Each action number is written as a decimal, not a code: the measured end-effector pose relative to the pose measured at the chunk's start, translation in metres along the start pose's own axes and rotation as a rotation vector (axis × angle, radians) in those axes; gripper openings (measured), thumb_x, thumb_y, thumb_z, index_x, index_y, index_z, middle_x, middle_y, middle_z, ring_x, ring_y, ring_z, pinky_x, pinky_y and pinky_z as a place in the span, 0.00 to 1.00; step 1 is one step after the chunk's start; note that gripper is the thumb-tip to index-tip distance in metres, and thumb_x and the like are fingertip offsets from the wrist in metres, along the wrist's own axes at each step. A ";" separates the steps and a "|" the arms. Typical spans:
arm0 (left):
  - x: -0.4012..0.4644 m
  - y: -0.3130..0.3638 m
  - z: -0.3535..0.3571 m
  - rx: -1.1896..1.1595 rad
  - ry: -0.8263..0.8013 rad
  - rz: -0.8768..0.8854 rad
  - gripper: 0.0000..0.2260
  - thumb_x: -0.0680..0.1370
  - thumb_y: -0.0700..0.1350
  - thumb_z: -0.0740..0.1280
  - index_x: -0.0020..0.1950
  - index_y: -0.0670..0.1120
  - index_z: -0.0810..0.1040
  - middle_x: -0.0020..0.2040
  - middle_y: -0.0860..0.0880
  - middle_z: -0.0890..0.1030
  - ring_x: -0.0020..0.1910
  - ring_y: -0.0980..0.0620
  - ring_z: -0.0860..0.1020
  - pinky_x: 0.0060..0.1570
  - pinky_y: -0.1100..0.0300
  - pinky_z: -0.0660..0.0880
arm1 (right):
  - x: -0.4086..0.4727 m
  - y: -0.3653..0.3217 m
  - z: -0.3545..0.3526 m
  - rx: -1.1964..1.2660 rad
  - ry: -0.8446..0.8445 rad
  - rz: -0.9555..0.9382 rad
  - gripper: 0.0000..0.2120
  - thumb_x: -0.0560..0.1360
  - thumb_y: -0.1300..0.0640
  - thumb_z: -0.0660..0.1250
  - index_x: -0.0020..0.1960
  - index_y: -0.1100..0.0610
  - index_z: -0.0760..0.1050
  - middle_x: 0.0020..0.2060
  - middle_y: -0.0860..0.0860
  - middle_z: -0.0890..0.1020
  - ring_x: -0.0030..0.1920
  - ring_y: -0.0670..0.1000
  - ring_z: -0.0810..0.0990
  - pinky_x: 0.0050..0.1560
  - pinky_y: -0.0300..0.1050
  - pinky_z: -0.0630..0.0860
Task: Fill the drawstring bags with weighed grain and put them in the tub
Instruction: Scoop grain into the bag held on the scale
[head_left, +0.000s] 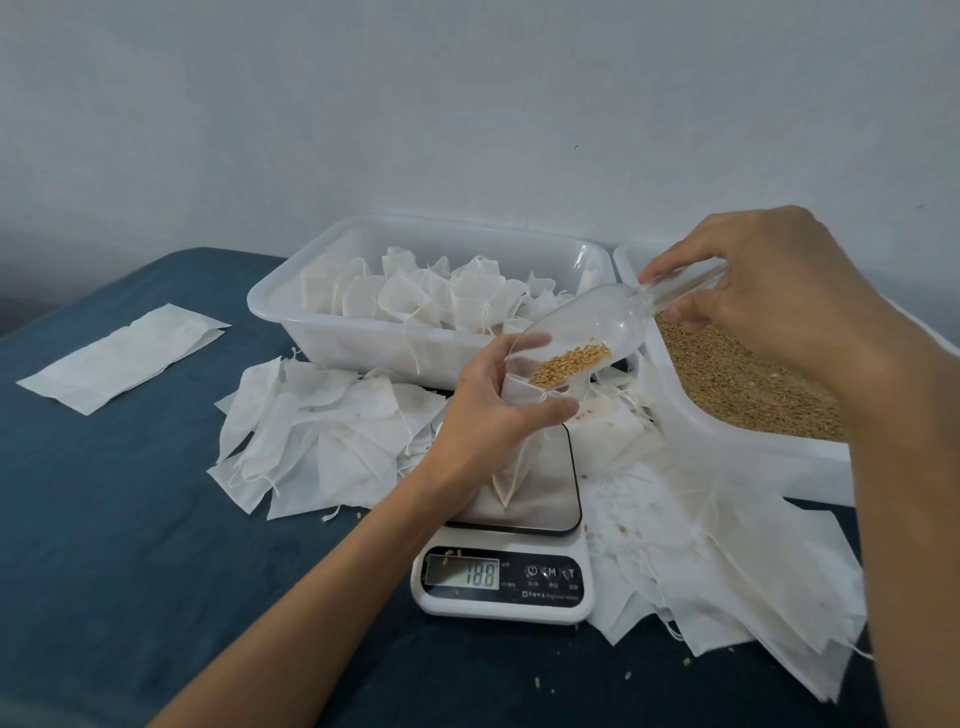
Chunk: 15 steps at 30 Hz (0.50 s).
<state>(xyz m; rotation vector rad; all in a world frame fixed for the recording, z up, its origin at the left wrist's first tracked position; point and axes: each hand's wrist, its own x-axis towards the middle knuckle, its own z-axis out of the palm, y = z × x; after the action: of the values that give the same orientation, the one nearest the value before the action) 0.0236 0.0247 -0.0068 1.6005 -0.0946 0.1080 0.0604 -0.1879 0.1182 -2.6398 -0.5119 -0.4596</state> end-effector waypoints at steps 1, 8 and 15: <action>0.000 0.000 0.000 -0.002 -0.003 0.000 0.28 0.70 0.39 0.81 0.67 0.55 0.79 0.64 0.42 0.79 0.56 0.43 0.85 0.66 0.43 0.78 | 0.000 0.000 0.000 -0.001 0.002 -0.001 0.18 0.66 0.62 0.80 0.51 0.45 0.85 0.48 0.47 0.84 0.48 0.54 0.81 0.56 0.59 0.76; -0.001 0.001 -0.001 0.002 -0.007 -0.009 0.29 0.69 0.43 0.81 0.68 0.55 0.78 0.65 0.42 0.79 0.59 0.43 0.84 0.67 0.42 0.77 | 0.001 -0.001 0.001 -0.049 0.022 -0.025 0.18 0.67 0.60 0.80 0.53 0.44 0.84 0.50 0.47 0.83 0.50 0.58 0.78 0.57 0.60 0.75; 0.000 -0.001 0.000 -0.023 -0.003 -0.007 0.29 0.66 0.45 0.80 0.66 0.56 0.79 0.65 0.42 0.79 0.64 0.42 0.81 0.68 0.41 0.76 | 0.000 0.000 0.001 -0.036 0.028 -0.024 0.18 0.67 0.60 0.80 0.52 0.44 0.85 0.50 0.47 0.84 0.48 0.55 0.78 0.56 0.58 0.75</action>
<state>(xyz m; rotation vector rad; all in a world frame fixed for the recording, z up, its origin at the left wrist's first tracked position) 0.0235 0.0251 -0.0075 1.5780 -0.0925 0.0986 0.0610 -0.1872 0.1174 -2.6607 -0.5313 -0.5169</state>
